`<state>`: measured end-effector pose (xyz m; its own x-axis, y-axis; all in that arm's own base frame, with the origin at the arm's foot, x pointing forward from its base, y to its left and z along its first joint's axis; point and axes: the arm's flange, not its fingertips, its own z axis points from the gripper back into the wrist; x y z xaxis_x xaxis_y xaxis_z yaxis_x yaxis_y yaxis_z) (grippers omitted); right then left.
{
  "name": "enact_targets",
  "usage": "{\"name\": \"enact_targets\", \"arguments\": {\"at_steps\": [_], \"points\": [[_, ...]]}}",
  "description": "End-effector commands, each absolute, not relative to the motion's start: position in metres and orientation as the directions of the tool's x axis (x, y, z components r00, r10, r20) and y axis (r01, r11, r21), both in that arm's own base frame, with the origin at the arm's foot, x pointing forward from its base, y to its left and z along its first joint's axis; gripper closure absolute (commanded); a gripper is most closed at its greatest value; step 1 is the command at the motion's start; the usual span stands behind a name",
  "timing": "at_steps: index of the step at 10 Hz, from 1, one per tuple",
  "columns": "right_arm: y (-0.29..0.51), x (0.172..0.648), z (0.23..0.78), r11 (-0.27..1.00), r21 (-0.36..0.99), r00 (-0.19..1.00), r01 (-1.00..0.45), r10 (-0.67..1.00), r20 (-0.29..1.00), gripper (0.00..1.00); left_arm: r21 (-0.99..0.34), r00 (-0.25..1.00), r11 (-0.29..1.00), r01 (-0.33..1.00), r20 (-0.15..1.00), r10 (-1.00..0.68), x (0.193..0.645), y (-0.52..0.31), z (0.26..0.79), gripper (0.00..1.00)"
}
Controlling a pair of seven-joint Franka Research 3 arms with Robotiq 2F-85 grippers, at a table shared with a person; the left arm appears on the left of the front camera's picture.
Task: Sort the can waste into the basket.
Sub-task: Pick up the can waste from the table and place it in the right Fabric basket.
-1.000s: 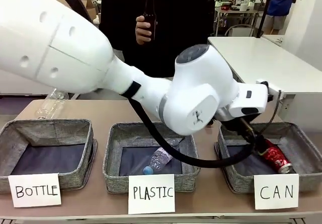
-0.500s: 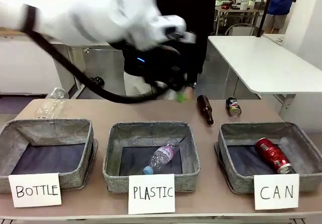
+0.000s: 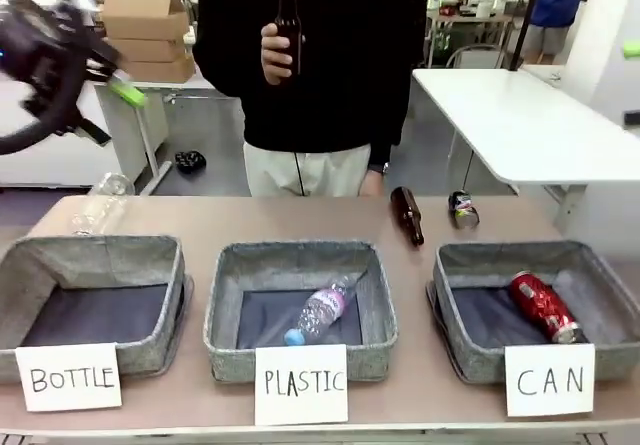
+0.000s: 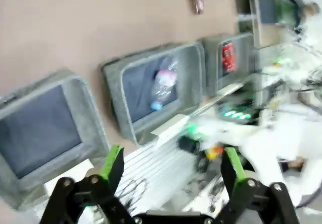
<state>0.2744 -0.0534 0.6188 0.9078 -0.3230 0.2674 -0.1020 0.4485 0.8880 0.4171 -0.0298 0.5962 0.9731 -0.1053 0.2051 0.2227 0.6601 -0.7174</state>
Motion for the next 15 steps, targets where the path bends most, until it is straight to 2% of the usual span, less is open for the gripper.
{"name": "enact_targets", "arguments": {"at_steps": [1,2,3,4,14,15], "points": [[-0.027,0.293,0.637,0.314,0.949,0.888,0.026,-0.444,0.123,0.00,-0.921,0.929,0.230,0.313,0.347,0.126,0.407,0.039,0.575,0.00],[-0.016,0.300,0.637,0.309,0.947,0.895,0.088,-0.443,0.061,0.00,-0.938,0.916,0.149,0.314,0.341,0.210,0.401,0.067,0.562,0.00],[-0.007,0.300,0.633,0.316,0.944,0.917,0.094,-0.397,0.042,0.00,-0.956,0.931,0.085,0.282,0.294,0.216,0.403,0.082,0.549,0.00],[-0.026,0.293,0.629,0.353,0.936,0.907,0.015,-0.399,0.135,0.00,-0.878,0.956,0.425,0.220,0.281,0.085,0.406,0.068,0.580,0.02],[-0.025,0.294,0.632,0.338,0.941,0.906,0.031,-0.406,0.116,0.00,-0.878,0.956,0.425,0.220,0.281,0.085,0.406,0.068,0.580,0.02],[-0.003,0.312,0.632,0.782,0.602,0.860,0.159,-0.410,0.305,0.00,-0.878,0.956,0.425,0.220,0.281,0.085,0.406,0.068,0.580,0.02]]}}
